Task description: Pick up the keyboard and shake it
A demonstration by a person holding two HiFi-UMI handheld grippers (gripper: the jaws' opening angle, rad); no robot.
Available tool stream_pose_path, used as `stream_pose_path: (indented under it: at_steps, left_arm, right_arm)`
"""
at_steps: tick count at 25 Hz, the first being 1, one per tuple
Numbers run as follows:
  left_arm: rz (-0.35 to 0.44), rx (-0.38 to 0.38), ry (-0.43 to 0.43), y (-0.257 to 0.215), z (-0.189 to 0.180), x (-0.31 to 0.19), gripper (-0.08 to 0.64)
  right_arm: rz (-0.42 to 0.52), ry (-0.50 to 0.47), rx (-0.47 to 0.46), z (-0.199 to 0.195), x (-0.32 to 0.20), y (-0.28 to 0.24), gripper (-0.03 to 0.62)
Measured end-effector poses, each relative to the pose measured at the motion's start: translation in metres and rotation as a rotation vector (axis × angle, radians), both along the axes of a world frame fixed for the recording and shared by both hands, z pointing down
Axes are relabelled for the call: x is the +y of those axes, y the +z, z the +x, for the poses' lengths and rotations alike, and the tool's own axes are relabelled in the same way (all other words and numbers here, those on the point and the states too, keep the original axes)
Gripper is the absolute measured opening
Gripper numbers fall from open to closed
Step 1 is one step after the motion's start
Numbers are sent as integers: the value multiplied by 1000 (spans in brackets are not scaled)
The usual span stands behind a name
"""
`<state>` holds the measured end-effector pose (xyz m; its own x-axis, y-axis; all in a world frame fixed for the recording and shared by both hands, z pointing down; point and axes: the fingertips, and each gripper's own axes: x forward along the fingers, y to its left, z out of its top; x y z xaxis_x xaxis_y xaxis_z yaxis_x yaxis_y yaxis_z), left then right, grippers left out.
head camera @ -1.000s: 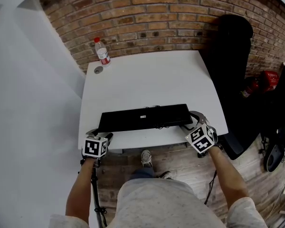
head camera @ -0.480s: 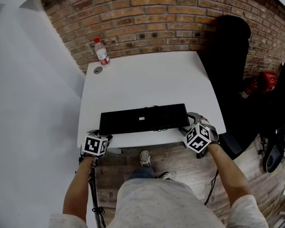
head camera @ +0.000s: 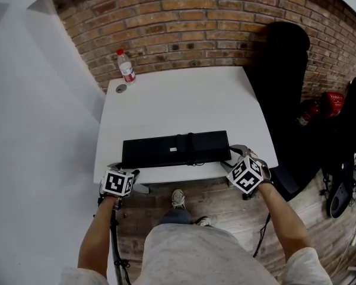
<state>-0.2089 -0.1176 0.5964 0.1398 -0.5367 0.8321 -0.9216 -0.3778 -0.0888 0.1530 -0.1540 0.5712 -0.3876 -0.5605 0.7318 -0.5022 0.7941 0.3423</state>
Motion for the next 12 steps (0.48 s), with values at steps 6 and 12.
stream_pose_path:
  at_steps: [6,12]
  left_arm:
    - [108,62,5,-32,24,-7,298]
    - [263,204,8,-87,69,-24,262]
  right_arm:
    - [19,69,-154,-14,-1,-30,205]
    - [46,124,-293,-30,-3,-71,173]
